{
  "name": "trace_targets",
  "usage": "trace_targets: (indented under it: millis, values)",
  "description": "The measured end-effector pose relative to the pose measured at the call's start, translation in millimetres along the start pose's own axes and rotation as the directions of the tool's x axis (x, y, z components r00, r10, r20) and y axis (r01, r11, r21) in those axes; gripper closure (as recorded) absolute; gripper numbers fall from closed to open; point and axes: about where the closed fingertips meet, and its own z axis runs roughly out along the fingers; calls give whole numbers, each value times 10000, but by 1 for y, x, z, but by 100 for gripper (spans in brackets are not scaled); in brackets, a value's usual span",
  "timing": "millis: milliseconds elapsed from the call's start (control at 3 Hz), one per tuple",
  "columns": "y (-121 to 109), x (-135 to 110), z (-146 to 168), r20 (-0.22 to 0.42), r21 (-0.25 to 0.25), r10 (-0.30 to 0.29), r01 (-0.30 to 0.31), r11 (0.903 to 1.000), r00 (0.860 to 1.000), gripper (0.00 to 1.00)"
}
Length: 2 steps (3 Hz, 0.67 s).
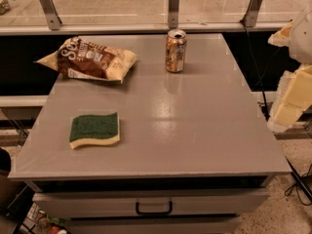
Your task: Pick sponge
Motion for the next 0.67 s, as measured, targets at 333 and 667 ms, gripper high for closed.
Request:
trace_targets:
  millis: [333, 667]
  values:
    - [0, 0, 0, 2, 2, 0, 0, 10000, 10000, 0]
    - [-5, -10, 12, 1006, -98, 15, -6, 10000, 9949, 0]
